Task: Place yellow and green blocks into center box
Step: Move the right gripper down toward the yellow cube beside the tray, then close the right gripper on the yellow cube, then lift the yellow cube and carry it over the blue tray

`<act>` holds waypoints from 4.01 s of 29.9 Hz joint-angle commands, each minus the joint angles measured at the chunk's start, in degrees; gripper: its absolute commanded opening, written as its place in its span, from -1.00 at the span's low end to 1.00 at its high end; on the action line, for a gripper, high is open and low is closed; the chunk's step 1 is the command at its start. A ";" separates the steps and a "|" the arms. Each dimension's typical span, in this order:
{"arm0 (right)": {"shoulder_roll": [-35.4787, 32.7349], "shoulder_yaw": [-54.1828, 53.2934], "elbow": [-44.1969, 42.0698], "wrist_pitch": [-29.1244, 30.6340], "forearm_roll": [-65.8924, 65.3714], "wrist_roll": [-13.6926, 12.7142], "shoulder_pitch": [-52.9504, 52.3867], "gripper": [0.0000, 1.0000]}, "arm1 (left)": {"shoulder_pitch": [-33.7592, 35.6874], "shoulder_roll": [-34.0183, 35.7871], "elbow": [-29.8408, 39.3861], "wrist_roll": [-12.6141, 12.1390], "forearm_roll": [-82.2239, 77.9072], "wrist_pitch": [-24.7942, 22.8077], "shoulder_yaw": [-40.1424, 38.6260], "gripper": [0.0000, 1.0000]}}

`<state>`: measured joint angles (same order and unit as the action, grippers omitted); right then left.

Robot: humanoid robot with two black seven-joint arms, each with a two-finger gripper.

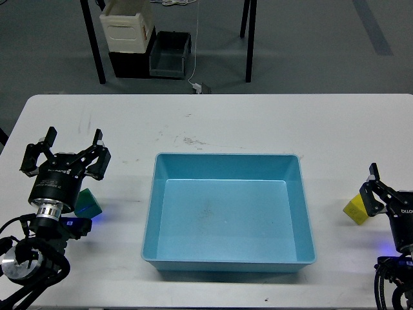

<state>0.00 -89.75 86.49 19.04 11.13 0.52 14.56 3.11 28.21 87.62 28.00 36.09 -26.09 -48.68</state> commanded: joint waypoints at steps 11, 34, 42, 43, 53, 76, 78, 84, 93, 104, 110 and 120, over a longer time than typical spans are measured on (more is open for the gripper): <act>0.00 -2.44 -0.44 0.30 -1.37 1.59 -0.58 0.99 | -0.03 -0.09 -0.09 0.00 -0.23 -1.07 0.60 1.00; -40.68 19.06 -6.31 -3.13 -92.42 14.47 -29.83 0.99 | -0.03 -4.04 -2.99 0.00 -0.32 -0.89 0.78 1.00; -56.06 55.51 -12.22 -2.96 -100.84 27.48 -53.46 0.99 | -0.03 -4.13 -4.04 0.00 -0.32 -0.98 0.43 1.00; -57.12 60.78 -12.30 -2.96 -103.65 27.48 -57.06 0.99 | -0.03 -4.13 -4.30 0.00 -0.32 -1.07 0.43 1.00; -58.18 87.90 -12.31 -2.61 -117.73 27.48 -72.57 0.98 | -0.03 -5.27 -5.62 0.00 -0.32 -1.07 0.51 1.00; -47.55 92.13 -18.19 8.73 -126.35 27.48 -74.41 0.98 | -0.03 -6.06 -6.85 0.00 -0.32 -1.07 0.51 1.00; -46.94 92.22 -19.33 8.65 -126.35 27.48 -74.33 0.98 | -0.03 -6.06 -6.94 0.00 -0.32 -1.07 0.51 1.00; -46.32 92.13 -20.92 7.94 -126.26 27.48 -74.06 0.87 | -0.03 -6.15 -6.94 0.00 -0.32 -1.77 0.60 1.00; -45.62 92.22 -21.09 7.94 -126.53 27.48 -73.62 0.49 | -0.03 -6.15 -7.03 0.00 -0.32 -1.77 0.60 1.00; -45.26 92.83 -21.88 8.21 -126.53 27.48 -74.32 -0.66 | -0.03 -6.15 -7.03 0.00 -0.32 -1.77 0.34 1.00; -46.05 89.32 -23.99 7.24 -125.83 27.48 -81.78 -0.80 | -0.03 -6.15 -7.03 0.00 -0.23 -1.77 0.25 1.00; -45.09 85.97 -14.96 7.76 -124.08 27.48 -97.60 -0.81 | 0.14 -5.62 -7.03 0.00 -0.32 -1.91 -0.01 1.00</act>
<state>-46.14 -3.91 66.88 26.41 -114.30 28.00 -79.77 3.25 22.44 80.59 28.00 35.86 -28.01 -48.63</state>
